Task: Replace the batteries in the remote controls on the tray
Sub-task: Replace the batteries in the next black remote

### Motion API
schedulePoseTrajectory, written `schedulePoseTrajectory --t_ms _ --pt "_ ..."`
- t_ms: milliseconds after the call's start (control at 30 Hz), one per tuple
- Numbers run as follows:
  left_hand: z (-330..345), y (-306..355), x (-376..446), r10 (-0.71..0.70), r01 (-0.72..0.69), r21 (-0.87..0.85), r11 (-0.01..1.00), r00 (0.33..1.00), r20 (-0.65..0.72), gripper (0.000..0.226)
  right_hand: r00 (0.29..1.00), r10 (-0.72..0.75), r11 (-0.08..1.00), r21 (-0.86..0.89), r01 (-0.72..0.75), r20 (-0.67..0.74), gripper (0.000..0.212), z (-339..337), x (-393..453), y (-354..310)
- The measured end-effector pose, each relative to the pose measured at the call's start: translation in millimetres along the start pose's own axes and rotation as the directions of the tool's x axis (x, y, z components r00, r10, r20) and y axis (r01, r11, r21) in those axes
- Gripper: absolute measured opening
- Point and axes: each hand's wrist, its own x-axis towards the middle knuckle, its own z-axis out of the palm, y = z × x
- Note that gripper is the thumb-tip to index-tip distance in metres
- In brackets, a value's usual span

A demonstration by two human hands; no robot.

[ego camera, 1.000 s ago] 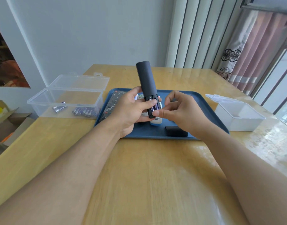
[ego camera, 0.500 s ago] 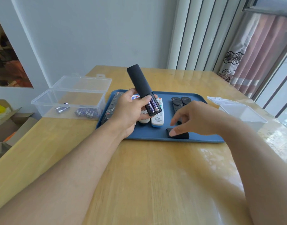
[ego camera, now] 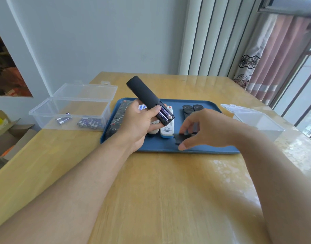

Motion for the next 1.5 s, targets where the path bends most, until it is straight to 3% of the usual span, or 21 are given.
schedulePoseTrajectory --t_ms 167,267,367,467,633,867,1500 --pt "0 1 0 0.013 -0.015 -0.036 0.999 0.998 -0.053 0.027 0.962 -0.001 0.992 0.12 0.036 -0.274 0.04 -1 2 -2" --pt "1 1 0 0.017 -0.02 -0.038 0.999 0.997 -0.069 0.024 0.853 0.012 0.974 0.199 0.108 -0.521 0.038 12 12 -5" --pt "3 -1 -2 0.011 -0.013 -0.033 0.999 0.998 -0.061 0.025 0.777 -0.031 0.982 0.126 0.142 -0.629 0.037 30 17 -14" --pt "6 -4 -4 -0.005 0.004 -0.021 1.0 0.998 -0.06 0.028 0.76 -0.056 0.988 0.072 0.134 -0.648 0.037 40 16 -20" --pt "11 -3 -7 -0.063 0.06 -0.168 0.984 0.998 -0.011 0.02 0.733 -0.055 0.994 0.033 0.105 -0.678 0.037 43 19 -19" --pt "13 -9 -10 0.019 -0.02 0.01 1.0 1.0 0.009 0.036 0.724 -0.034 0.996 0.034 0.079 -0.689 0.034 46 19 -21" --pt "12 -8 -9 -0.01 0.01 0.004 1.0 0.999 -0.049 0.028 0.768 -0.045 0.996 0.027 0.081 -0.639 0.038 46 19 -20"
